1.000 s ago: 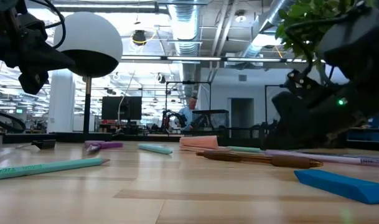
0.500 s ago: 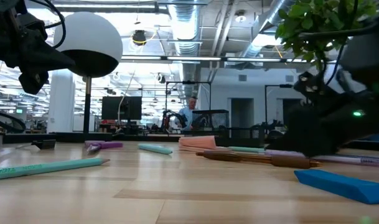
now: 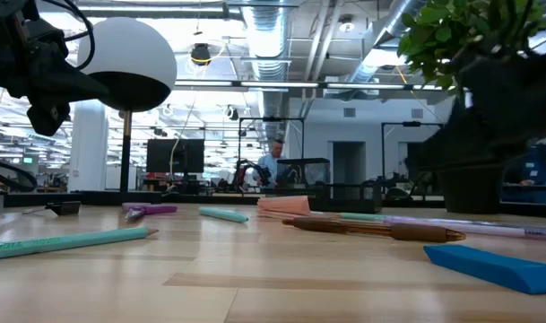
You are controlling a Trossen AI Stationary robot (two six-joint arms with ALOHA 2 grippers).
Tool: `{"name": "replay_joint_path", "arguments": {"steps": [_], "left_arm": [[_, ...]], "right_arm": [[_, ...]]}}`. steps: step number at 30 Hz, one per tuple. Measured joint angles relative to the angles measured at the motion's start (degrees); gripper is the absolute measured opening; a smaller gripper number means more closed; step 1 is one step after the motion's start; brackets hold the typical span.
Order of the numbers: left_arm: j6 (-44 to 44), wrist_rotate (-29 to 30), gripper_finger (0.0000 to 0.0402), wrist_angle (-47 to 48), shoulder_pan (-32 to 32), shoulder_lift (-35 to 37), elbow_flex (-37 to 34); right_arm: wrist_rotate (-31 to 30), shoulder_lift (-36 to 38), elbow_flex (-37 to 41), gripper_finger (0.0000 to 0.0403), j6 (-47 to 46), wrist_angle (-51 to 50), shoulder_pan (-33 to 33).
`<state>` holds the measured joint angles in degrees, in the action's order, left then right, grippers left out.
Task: Pick and place office supplies into organizer
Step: Put the light blue pencil into the black desk organizer
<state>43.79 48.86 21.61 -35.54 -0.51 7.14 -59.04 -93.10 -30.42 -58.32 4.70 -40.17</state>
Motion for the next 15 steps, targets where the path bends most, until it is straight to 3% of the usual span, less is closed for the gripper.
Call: {"name": "replay_joint_path", "arguments": {"steps": [7, 15], "left_arm": [[0.00, 0.00, 0.0000, -0.02, -0.01, 0.00, 0.00], [-0.24, 0.00, 0.0000, -0.02, 0.00, 0.00, 0.00]], "right_arm": [[-4.40, -5.66, 0.00, 0.0102, -9.78, -2.60, -8.25], [-10.99, -17.01, 0.00, 0.0102, -21.23, -1.70, -12.45]]}}
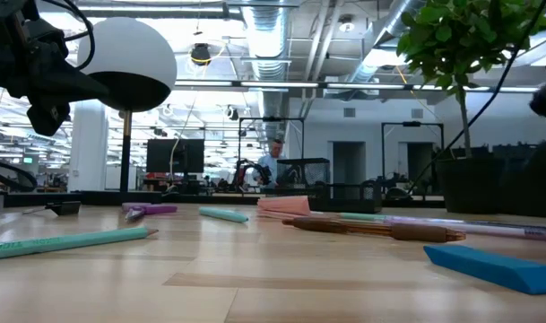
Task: Pick and place office supplies into organizer
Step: Put the light blue pencil into the black desk organizer
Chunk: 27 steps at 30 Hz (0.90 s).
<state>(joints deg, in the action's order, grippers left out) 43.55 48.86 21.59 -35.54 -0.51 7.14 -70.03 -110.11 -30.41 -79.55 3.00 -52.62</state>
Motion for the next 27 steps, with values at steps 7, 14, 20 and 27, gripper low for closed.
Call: {"name": "replay_joint_path", "arguments": {"steps": [7, 14, 20, 27], "left_arm": [[-0.88, 0.00, 0.0000, 0.02, -0.01, 0.00, 0.00], [-0.83, 0.00, 0.0000, 0.02, 0.00, 0.00, 0.00], [-0.83, 0.00, 0.0000, 0.01, -0.01, 0.00, 0.00], [-0.83, -0.04, 0.0000, 0.02, -0.01, 0.00, 0.00]], "right_arm": [[-2.20, -6.23, -0.17, 0.0102, -0.16, 6.08, 1.39], [2.99, -2.71, -0.11, 0.0102, -1.38, 3.28, 2.62], [13.09, 3.93, -0.28, 0.0102, -2.68, -4.26, 4.49], [14.52, 4.10, -0.39, 0.0102, -4.05, -6.58, 5.31]]}}
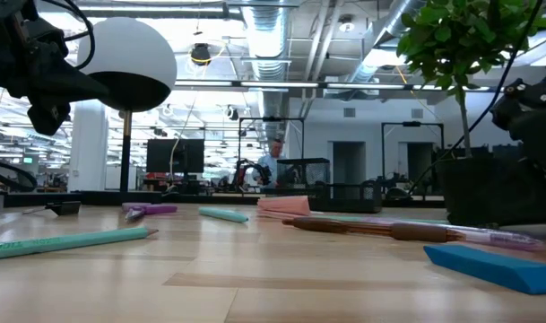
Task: Pick and place office supplies into organizer
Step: Put the light blue pencil into the black desk organizer
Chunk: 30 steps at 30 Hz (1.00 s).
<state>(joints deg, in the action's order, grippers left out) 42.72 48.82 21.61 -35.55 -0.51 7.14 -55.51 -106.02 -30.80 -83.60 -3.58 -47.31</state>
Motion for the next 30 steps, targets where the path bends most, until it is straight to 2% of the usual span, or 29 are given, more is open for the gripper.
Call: {"name": "replay_joint_path", "arguments": {"steps": [6, 14, 21, 30], "left_arm": [[-0.26, 0.01, 0.0000, 0.00, 0.00, 0.00, 0.00], [-0.33, 0.01, 0.0000, 0.00, 0.00, 0.00, 0.00], [-0.31, 0.01, 0.0000, 0.00, 0.02, 0.00, 0.02], [-0.24, 0.02, 0.0000, 0.00, 0.00, 0.00, 0.00]], "right_arm": [[-1.88, -1.13, 0.12, 0.0102, 2.58, -1.50, -0.88], [-10.41, -8.31, 0.21, 0.0102, 2.14, 3.43, -3.94], [-10.58, -8.70, 0.28, 0.0102, 2.78, 3.69, -5.41], [-11.63, -8.85, 0.57, 0.0098, 6.93, 8.02, -2.44]]}}
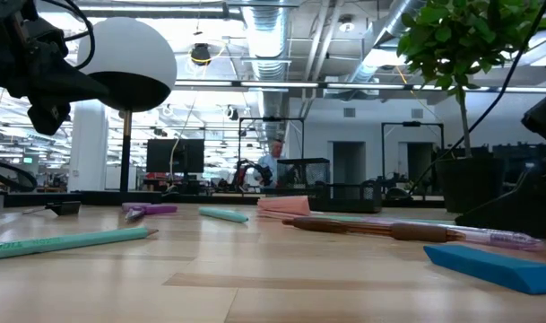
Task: Pick and place office supplies into organizer
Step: Put the light blue pencil into the black desk organizer
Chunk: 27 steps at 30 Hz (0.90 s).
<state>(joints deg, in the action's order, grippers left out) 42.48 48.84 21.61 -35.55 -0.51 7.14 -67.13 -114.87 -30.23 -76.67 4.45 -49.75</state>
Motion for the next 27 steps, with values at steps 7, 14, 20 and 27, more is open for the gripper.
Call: {"name": "replay_joint_path", "arguments": {"steps": [7, 14, 20, 27], "left_arm": [[0.02, 0.02, 0.0000, 0.00, 0.02, 0.00, 0.01], [0.02, 0.02, 0.0000, -0.01, 0.02, 0.00, 0.02], [0.02, 0.02, 0.0000, 0.00, 0.00, 0.00, 0.00], [0.26, 0.02, 0.0000, 0.00, 0.01, 0.00, 0.01]], "right_arm": [[0.19, -0.04, -0.02, 0.0058, 1.00, 1.41, 0.59], [0.71, -0.15, -0.12, 0.0012, 0.61, 2.02, 0.83], [0.96, -0.15, -0.25, 0.0016, 1.43, 7.18, 2.31], [1.10, 0.78, -1.56, 0.0010, 4.68, 9.68, 4.14]]}}
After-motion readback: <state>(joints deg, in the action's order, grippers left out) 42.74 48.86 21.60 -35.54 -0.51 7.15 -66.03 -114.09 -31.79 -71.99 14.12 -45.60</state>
